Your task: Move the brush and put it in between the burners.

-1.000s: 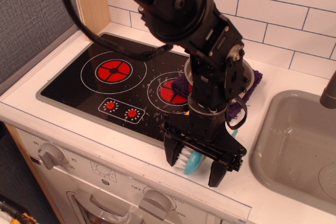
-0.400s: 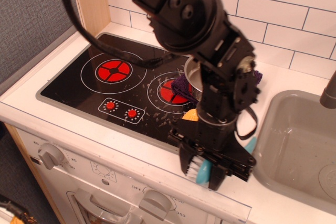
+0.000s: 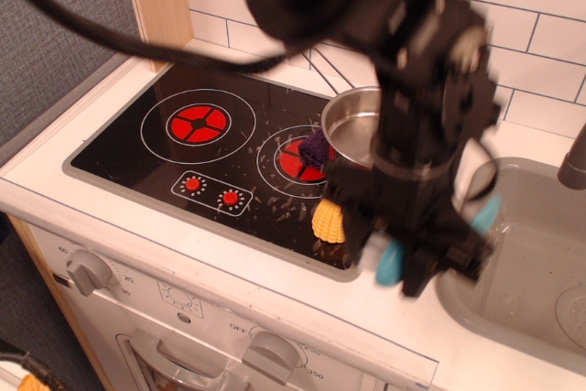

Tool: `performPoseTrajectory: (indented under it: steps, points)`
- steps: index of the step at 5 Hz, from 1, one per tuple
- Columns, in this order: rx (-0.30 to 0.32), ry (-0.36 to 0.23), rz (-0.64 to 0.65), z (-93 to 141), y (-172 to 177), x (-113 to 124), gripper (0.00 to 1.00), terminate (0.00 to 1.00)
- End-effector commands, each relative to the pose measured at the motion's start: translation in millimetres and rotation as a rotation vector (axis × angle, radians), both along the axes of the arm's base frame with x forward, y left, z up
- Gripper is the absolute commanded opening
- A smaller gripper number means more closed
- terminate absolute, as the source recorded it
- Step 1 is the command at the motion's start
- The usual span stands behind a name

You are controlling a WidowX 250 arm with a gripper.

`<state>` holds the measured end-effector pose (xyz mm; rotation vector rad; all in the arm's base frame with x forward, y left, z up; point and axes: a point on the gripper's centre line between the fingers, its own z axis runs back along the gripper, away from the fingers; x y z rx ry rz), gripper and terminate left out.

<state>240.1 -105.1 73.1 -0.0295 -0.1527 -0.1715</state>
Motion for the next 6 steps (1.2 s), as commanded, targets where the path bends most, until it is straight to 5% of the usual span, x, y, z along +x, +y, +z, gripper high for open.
performPoseTrajectory:
  steps: [1, 3, 5, 6]
  points:
    - [-0.058, -0.083, 0.417, 36.7, 97.1, 33.1, 0.00, 0.00]
    - [-0.044, -0.029, 0.655, 9.5, 181.7, 67.6, 0.00, 0.00]
    - [0.068, 0.059, 0.684, -18.4, 198.7, 95.3, 0.00, 0.00]
    - [0.055, 0.076, 0.679, -31.8, 203.5, 99.2, 1.00, 0.00]
